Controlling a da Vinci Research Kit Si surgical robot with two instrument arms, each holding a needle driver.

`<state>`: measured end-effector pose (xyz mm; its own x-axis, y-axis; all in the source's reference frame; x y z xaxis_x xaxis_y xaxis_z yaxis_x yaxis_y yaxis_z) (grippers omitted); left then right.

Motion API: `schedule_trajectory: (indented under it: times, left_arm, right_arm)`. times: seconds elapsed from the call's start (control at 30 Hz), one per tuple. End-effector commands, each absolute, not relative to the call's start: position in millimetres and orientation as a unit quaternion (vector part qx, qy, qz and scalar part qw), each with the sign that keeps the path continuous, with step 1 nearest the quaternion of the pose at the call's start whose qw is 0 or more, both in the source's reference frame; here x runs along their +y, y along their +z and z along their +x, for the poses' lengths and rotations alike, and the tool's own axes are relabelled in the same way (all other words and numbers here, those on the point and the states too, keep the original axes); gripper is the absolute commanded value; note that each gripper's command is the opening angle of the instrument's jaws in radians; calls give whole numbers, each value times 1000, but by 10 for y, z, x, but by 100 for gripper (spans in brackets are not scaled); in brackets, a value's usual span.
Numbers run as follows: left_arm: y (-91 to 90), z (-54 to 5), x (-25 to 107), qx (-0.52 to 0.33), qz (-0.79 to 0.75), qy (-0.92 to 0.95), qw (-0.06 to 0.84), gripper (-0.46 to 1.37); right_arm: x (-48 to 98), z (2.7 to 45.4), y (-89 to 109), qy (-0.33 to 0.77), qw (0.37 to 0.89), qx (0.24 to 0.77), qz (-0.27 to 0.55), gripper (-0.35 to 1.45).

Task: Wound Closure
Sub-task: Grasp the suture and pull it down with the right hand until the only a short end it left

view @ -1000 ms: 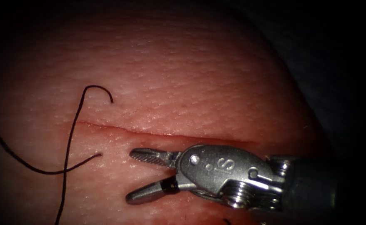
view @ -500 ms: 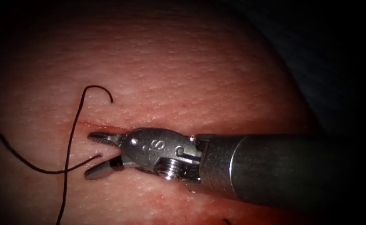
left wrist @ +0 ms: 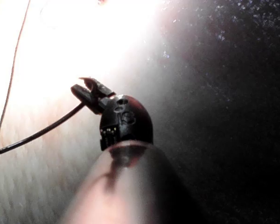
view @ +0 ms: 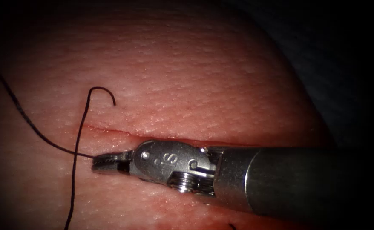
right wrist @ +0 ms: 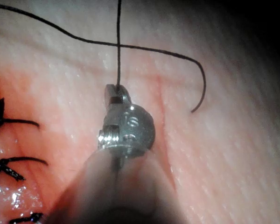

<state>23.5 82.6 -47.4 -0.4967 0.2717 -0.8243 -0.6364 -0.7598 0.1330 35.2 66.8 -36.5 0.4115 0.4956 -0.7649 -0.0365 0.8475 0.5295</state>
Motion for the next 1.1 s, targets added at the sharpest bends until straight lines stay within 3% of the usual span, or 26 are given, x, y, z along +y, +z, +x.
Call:
schedule_trajectory:
  times: [0.03,0.5,0.93,0.97,1.03,1.07,1.1]
  left_arm:
    - [-472,234,826,212,-425,837,272,-35]
    - [-412,187,812,160,-440,843,266,-35]
    - [-402,190,805,144,-443,843,268,-35]
    - [-403,192,806,143,-444,843,267,-35]
    - [-403,199,807,144,-443,844,267,-35]
    - [-404,201,808,145,-441,844,268,-35]
    - [-404,205,808,148,-438,845,269,-35]
  right_arm:
    - [666,352,-370,164,809,518,224,-35]
    - [584,366,-489,129,794,532,264,-35]
    - [571,393,-543,122,788,534,280,-35]
    - [574,393,-541,124,787,536,279,-10]
    - [584,388,-537,134,785,541,272,88]
    - [589,385,-536,141,786,541,265,115]
    - [595,381,-536,151,788,540,255,129]
